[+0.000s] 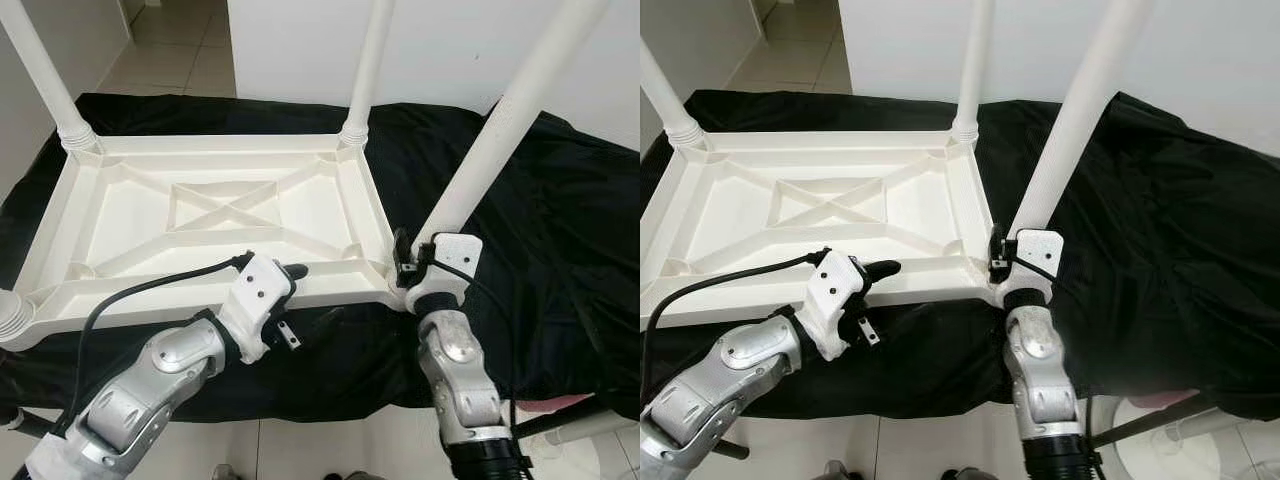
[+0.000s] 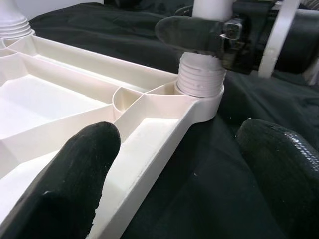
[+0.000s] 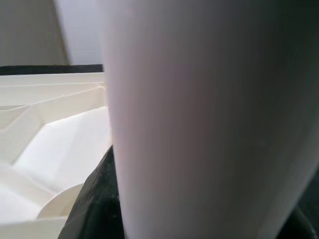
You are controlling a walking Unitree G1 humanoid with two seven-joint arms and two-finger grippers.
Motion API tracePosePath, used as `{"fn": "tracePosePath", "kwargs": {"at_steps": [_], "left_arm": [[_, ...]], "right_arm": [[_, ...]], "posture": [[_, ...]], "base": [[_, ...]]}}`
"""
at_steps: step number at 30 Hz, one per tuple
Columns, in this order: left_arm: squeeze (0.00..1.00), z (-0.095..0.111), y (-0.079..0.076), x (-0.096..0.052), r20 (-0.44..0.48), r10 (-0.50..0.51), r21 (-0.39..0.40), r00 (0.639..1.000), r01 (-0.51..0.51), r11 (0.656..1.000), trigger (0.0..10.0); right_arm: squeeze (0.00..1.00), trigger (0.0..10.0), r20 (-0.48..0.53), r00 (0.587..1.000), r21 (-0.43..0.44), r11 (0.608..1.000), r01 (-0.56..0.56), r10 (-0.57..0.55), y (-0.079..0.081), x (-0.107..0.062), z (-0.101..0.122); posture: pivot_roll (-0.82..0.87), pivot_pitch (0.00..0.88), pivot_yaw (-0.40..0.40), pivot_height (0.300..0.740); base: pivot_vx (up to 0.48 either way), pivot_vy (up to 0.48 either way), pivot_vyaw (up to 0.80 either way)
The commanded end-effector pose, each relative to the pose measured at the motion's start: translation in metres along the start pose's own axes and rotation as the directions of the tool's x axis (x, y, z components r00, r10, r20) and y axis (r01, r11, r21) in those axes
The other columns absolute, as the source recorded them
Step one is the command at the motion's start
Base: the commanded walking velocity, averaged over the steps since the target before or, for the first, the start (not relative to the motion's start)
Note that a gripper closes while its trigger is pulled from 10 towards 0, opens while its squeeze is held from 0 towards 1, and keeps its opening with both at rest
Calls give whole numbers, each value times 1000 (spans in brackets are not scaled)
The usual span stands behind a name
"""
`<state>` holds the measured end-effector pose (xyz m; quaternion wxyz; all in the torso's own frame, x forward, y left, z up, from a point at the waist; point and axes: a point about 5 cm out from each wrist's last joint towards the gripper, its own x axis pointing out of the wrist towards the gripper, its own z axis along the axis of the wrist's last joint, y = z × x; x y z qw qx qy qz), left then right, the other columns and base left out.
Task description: Building children table
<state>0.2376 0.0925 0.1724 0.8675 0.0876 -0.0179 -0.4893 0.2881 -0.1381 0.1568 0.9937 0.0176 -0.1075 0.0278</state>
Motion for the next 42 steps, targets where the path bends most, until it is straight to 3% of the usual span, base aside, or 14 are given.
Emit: {"fn": "tracePosePath", "kwargs": {"at_steps": [1, 4, 9, 25, 28, 29, 39, 40, 42], "left_arm": [[0, 0, -14, -1, -5, -199, 8, 980, 199, 980, 10000], [0, 0, -15, -1, -4, -203, 5, 979, 203, 979, 10000], [0, 0, -15, -2, -6, -206, 6, 979, 206, 978, 10000], [0, 2, -19, 0, 2, -208, -1, 978, 208, 978, 10000], [0, 2, -18, 1, 4, -206, -2, 979, 206, 979, 10000], [0, 2, -19, 1, 6, -206, -4, 979, 206, 979, 10000], [0, 2, -22, 4, 11, -217, -9, 976, 217, 976, 10000], [0, 3, -23, 4, 15, -220, -14, 975, 220, 975, 10000], [0, 2, -24, 5, 17, -220, -19, 975, 220, 975, 10000]], "right_arm": [[0, 10000, -126, 990, 11, 998, -66, 66, -12, -10, -25], [0, 10000, -157, 980, 17, 992, -121, 122, -23, -9, -29], [0, 10000, -185, 978, 8, 995, -95, 95, -34, -4, -31], [0, 10000, -201, 973, 38, 991, 125, -115, 6, -11, -39], [0, 10000, -178, 980, 46, 994, 101, -91, 10, -10, -36], [1000, 10000, -148, 987, 66, 996, 67, -57, 10, -9, -31], [1000, 10000, -57, 998, 55, 998, -10, 13, -5, -2, -15], [0, 10000, -35, 997, 51, 996, -70, 72, -10, 1, -11], [0, 10000, -12, 988, 35, 988, -151, 151, -16, 4, -4]], "posture": [[-1, 105, -47, 740], [-4, 108, -44, 740], [-2, 113, -45, 740], [10, 113, -56, 740], [8, 113, -55, 740], [5, 113, -55, 740], [-3, 114, -55, 740], [-5, 117, -56, 740], [-5, 117, -56, 740]], "base": [[0, 0, 0], [0, 0, 0], [0, 0, 0], [0, 0, 0], [0, 0, 0], [0, 0, 0], [0, 0, 0], [0, 0, 0], [0, 0, 0]]}}
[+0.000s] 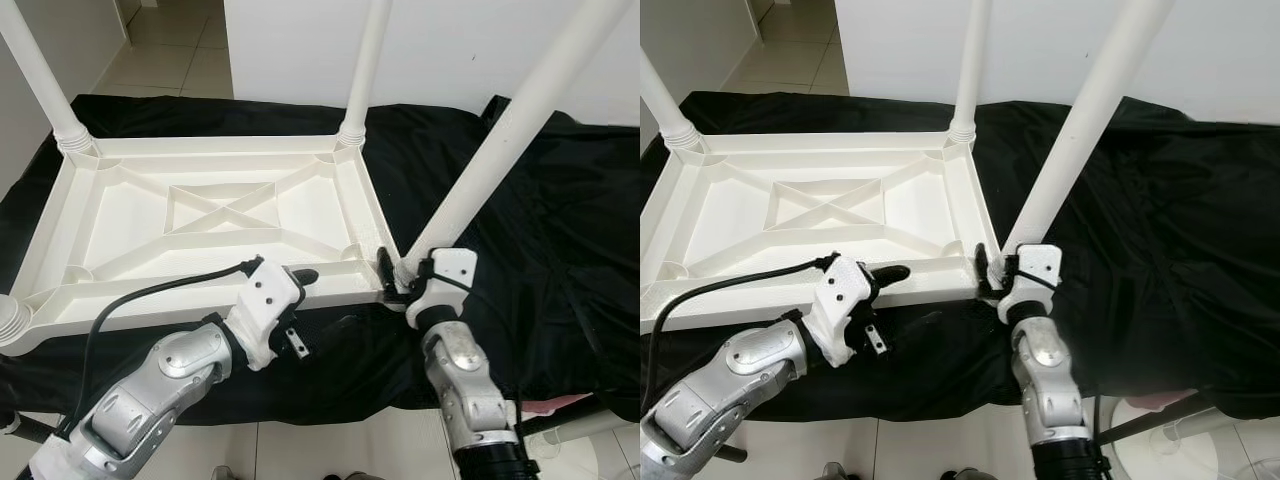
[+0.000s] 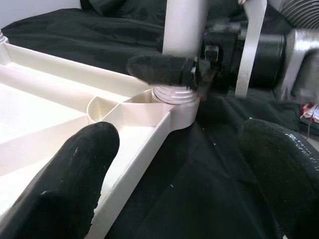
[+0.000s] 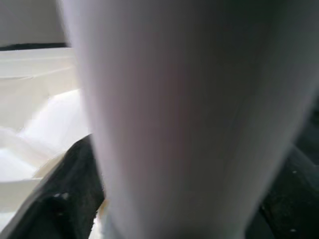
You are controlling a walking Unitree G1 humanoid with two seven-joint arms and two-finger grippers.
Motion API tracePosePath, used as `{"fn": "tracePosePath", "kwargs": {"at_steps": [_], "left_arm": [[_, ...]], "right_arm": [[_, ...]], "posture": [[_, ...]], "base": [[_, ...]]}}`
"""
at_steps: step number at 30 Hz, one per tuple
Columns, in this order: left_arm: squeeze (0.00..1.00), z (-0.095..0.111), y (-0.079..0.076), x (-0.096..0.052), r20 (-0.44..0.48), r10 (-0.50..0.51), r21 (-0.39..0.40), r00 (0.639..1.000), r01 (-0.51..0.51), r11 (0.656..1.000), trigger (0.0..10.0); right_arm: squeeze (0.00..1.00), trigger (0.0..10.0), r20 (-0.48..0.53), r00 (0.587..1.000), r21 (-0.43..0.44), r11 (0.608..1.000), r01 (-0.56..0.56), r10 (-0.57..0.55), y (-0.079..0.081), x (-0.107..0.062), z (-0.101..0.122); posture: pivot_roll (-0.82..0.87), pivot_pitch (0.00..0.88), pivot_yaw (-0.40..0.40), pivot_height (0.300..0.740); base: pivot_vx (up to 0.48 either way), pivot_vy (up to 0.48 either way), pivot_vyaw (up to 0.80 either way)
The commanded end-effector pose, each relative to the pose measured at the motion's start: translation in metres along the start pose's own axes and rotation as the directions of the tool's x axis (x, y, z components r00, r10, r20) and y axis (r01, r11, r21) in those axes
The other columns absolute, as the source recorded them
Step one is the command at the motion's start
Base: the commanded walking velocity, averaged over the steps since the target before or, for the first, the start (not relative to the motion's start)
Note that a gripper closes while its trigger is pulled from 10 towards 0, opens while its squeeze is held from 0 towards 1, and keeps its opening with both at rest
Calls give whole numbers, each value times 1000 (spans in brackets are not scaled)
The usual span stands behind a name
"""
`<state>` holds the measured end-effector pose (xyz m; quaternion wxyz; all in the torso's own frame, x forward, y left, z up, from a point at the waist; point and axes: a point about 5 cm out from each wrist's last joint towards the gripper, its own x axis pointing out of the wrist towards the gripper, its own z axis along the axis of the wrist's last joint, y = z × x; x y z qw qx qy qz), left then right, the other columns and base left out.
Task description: Building children table
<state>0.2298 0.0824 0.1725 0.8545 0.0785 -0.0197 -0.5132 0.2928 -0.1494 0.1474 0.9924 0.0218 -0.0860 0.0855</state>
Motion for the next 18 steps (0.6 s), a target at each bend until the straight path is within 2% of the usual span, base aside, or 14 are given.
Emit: {"fn": "tracePosePath", "kwargs": {"at_steps": [1, 4, 6, 7, 9, 11, 14, 18], "left_arm": [[0, 0, -12, 1, -2, -168, -10, 986, 168, 986, 10000], [0, 0, -13, 1, -2, -167, -10, 986, 167, 986, 10000], [0, 0, -13, 2, 0, -165, -10, 986, 165, 986, 10000], [0, 0, -13, 2, 0, -165, -10, 986, 165, 986, 10000], [0, 0, -13, 3, 3, -165, -12, 986, 165, 986, 10000], [0, 0, -14, 3, 3, -166, -12, 986, 166, 986, 10000], [0, 0, -14, 4, 4, -168, -14, 986, 168, 986, 10000], [0, 0, -14, 4, 4, -169, -14, 986, 169, 986, 10000]], "right_arm": [[0, 10000, 30, 999, 9, 999, -39, 39, -4, 2, 6], [0, 10000, 35, 997, -3, 998, -62, 62, -5, 2, 8], [0, 10000, 44, 990, -40, 990, -136, 137, -10, 6, 12], [0, 10000, 44, 990, -40, 990, -136, 137, -10, 6, 12], [0, 10000, 55, 971, -60, 972, -227, 231, -14, 11, 18], [0, 10000, 56, 964, -59, 965, -255, 258, -16, 12, 20], [0, 10000, 32, 925, -90, 923, -374, 378, -19, 18, 23], [0, 10000, 16, 905, -97, 901, -422, 426, -22, 20, 23]], "posture": [[-5, 117, -56, 740], [-6, 118, -57, 740], [-5, 118, -59, 740], [-5, 118, -59, 740], [-3, 117, -58, 740], [-3, 117, -58, 740], [-4, 115, -56, 740], [-3, 114, -54, 740]], "base": [[0, 0, 0], [0, 0, 0], [0, 0, 0], [0, 0, 0], [0, 0, 0], [0, 0, 0], [0, 0, 0], [0, 0, 0]]}}
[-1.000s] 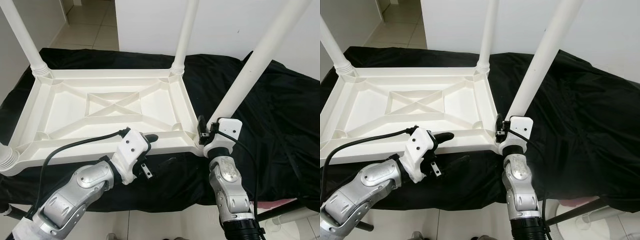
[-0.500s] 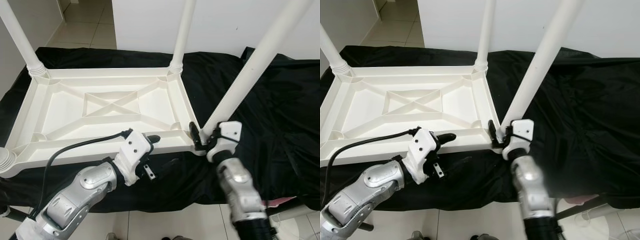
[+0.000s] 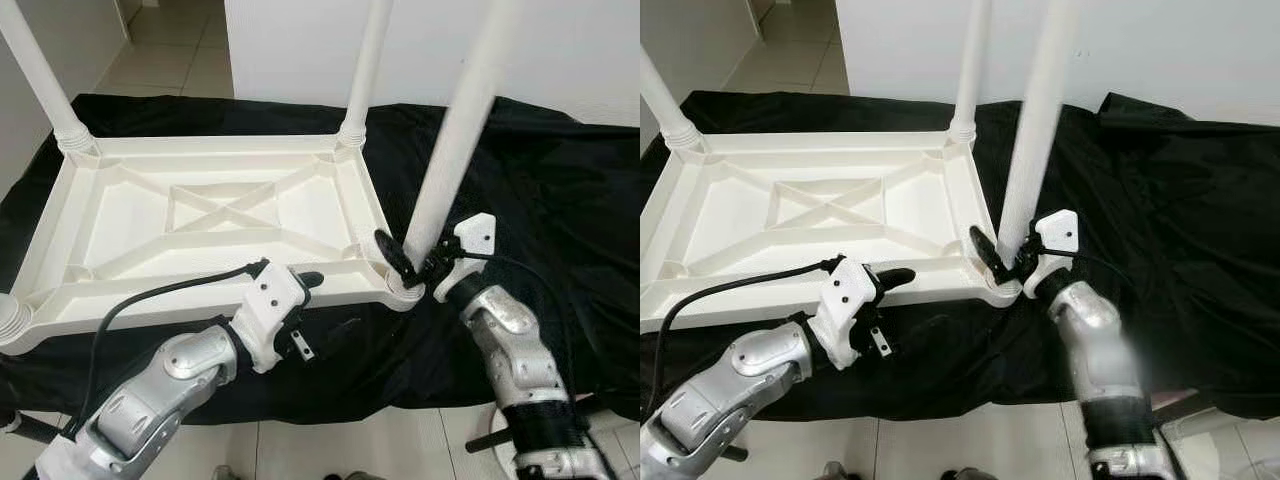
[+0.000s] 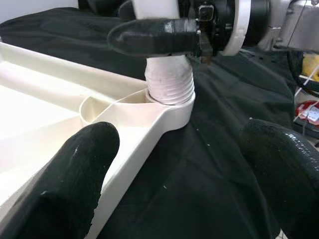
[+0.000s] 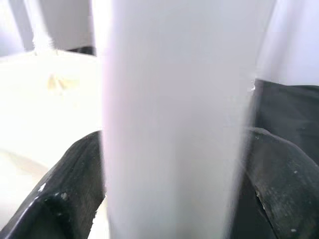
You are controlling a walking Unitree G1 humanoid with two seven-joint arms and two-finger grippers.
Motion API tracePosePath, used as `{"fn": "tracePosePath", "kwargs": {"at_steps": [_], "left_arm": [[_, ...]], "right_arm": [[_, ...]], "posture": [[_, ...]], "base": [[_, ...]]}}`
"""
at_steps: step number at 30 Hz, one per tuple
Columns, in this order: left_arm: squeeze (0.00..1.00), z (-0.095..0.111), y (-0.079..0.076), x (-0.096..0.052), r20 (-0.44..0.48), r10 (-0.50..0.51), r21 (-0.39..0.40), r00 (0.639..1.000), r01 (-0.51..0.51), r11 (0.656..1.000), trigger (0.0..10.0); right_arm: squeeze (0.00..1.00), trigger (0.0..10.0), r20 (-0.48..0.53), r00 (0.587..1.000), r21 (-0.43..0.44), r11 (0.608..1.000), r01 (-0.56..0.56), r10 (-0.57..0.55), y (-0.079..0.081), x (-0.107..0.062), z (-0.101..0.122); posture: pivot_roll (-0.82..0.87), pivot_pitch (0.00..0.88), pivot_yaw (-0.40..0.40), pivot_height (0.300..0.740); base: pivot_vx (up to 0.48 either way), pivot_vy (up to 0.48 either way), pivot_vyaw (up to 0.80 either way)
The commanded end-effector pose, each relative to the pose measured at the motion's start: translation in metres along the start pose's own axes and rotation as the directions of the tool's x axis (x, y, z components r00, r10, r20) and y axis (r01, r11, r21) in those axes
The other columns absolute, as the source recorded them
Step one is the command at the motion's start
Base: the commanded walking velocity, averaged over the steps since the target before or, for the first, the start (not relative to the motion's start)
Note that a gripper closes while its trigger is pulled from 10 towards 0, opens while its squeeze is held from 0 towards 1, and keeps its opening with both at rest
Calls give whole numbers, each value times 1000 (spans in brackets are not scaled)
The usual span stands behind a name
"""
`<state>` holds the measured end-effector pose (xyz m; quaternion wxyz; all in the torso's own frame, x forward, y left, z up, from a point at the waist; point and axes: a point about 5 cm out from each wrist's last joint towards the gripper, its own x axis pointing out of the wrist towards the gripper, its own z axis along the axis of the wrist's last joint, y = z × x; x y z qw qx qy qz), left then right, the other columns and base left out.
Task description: Building children table
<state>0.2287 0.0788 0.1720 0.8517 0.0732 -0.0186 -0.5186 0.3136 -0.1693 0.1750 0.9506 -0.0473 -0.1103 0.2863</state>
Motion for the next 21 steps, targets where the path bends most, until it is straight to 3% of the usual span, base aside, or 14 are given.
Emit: {"fn": "tracePosePath", "kwargs": {"at_steps": [1, 2, 3, 4, 5, 6, 7, 11, 15, 21], "left_arm": [[0, 0, -12, 2, -2, -157, -5, 988, 157, 988, 10000], [0, 0, -11, 2, -1, -156, -4, 988, 156, 988, 10000], [0, 1, -11, 2, -1, -156, -5, 988, 156, 988, 10000], [0, 1, -11, 2, -1, -156, -5, 988, 156, 988, 10000], [0, 1, -11, 2, -1, -155, -4, 988, 155, 988, 10000], [0, 1, -11, 2, -1, -155, -4, 988, 155, 988, 10000], [0, 1, -11, 2, 0, -153, -4, 988, 153, 988, 10000], [0, 1, -11, 2, 1, -151, -2, 988, 151, 988, 10000], [0, 1, -9, 2, 3, -145, 0, 989, 145, 989, 10000], [0, 2, -8, 2, 4, -142, 1, 990, 142, 990, 10000]], "right_arm": [[0, 9176, 1, 1000, 11, 999, -30, 30, 0, -1, -2], [0, 9294, -16, 998, 5, 998, -61, 61, -1, -1, -3], [0, 8235, -32, 996, -1, 997, -83, 83, -2, -1, -4], [0, 8235, -32, 996, -1, 997, -83, 83, -2, -1, -4], [0, 2902, -51, 993, -2, 994, -107, 106, -3, -2, -7], [0, 2902, -51, 993, -2, 994, -107, 106, -3, -2, -7], [0, 0, -64, 990, 7, 993, -122, 122, -5, -3, -9], [0, 0, -78, 988, 27, 991, -135, 137, -6, -5, -12], [0, 0, -119, 976, 118, 979, -166, 180, -5, -9, -27], [0, 0, -117, 975, 134, 975, -175, 191, -4, -10, -30]], "posture": [[-1, 114, -55, 740], [0, 114, -57, 740], [-1, 114, -56, 740], [-1, 114, -56, 740], [1, 114, -58, 740], [1, 114, -58, 740], [1, 114, -58, 740], [1, 114, -58, 740], [1, 112, -59, 740], [0, 112, -57, 740]], "base": [[0, 0, 0], [0, 0, 0], [0, 0, 0], [0, 0, 0], [0, 0, 0], [0, 0, 0], [0, 0, 0], [0, 0, 0], [0, 0, 0], [0, 0, 0]]}}
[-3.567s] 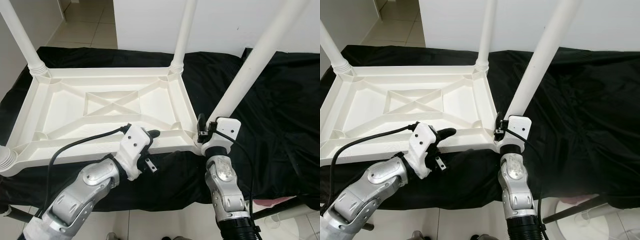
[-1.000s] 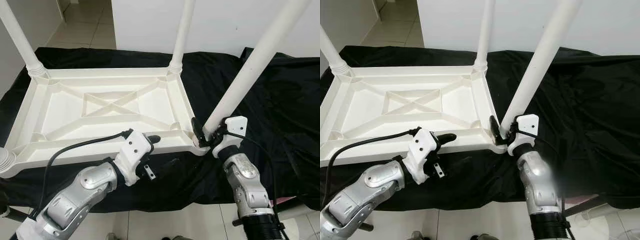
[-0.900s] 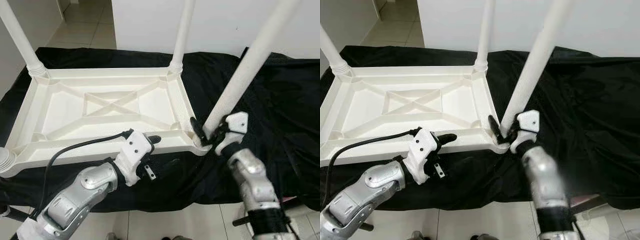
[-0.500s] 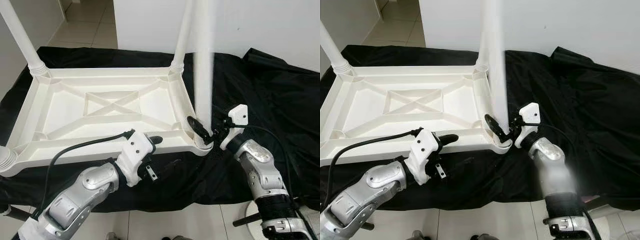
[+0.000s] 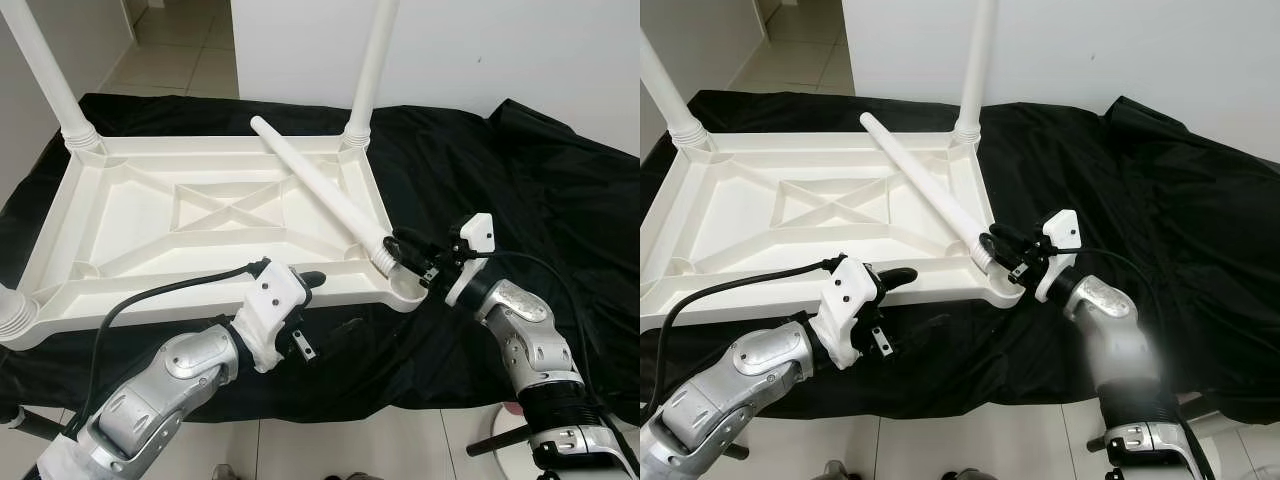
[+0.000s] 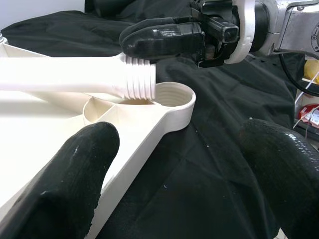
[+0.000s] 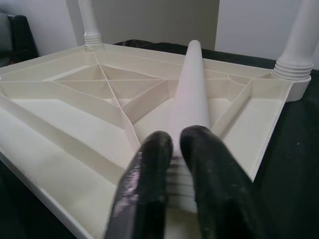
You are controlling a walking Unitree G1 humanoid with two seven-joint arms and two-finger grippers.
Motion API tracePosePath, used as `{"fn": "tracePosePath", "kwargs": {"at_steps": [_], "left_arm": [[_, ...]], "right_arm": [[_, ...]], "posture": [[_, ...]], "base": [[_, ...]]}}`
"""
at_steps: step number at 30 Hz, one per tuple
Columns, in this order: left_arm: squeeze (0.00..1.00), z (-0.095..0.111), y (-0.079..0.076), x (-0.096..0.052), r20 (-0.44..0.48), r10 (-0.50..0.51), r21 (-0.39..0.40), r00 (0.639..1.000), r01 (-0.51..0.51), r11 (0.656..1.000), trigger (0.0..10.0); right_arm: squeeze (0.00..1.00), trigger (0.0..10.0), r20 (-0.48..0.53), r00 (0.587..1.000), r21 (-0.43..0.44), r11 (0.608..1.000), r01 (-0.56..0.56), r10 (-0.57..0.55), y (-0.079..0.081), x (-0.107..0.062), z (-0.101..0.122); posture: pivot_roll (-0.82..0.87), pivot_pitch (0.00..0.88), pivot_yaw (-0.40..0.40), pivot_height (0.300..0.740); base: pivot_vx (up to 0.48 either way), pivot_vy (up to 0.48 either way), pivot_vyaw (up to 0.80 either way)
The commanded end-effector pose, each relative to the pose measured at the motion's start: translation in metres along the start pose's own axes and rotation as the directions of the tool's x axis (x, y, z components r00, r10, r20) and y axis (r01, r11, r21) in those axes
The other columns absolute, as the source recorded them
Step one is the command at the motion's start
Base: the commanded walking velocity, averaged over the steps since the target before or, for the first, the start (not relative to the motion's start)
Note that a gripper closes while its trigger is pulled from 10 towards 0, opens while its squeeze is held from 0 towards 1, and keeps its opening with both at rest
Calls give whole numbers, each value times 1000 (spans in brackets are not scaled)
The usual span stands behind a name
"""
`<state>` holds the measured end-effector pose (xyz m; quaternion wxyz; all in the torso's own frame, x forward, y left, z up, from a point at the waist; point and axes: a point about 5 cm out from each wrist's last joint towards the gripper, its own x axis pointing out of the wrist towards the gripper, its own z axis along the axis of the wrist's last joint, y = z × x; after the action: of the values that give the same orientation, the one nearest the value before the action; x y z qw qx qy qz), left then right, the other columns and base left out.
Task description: Building children table
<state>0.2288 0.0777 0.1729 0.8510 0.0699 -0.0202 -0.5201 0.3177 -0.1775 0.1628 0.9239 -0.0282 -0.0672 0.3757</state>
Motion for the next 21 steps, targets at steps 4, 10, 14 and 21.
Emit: {"fn": "tracePosePath", "kwargs": {"at_steps": [4, 10, 14, 21], "left_arm": [[0, 1, -8, 1, -2, -141, 5, 990, 141, 990, 10000], [0, 1, -7, 1, -6, -143, 7, 990, 143, 990, 10000], [0, 1, -6, 1, -6, -144, 8, 990, 144, 990, 10000], [0, 1, -5, 0, -11, -143, 10, 990, 143, 990, 10000]], "right_arm": [[0, 0, -63, 998, 57, 998, 2, 2, 2, -5, -18], [1000, 10000, -32, 998, 61, 997, 51, -49, -4, 0, -14], [1000, 10000, 13, 997, 81, 993, 80, -82, -6, 6, -7], [1000, 10000, 91, 989, 106, 989, 105, -115, -3, 13, 5]], "posture": [[0, 111, -56, 740], [1, 108, -54, 740], [5, 107, -52, 740], [9, 106, -49, 740]], "base": [[0, 0, 0], [0, 0, 0], [0, 0, 0], [0, 0, 0]]}}
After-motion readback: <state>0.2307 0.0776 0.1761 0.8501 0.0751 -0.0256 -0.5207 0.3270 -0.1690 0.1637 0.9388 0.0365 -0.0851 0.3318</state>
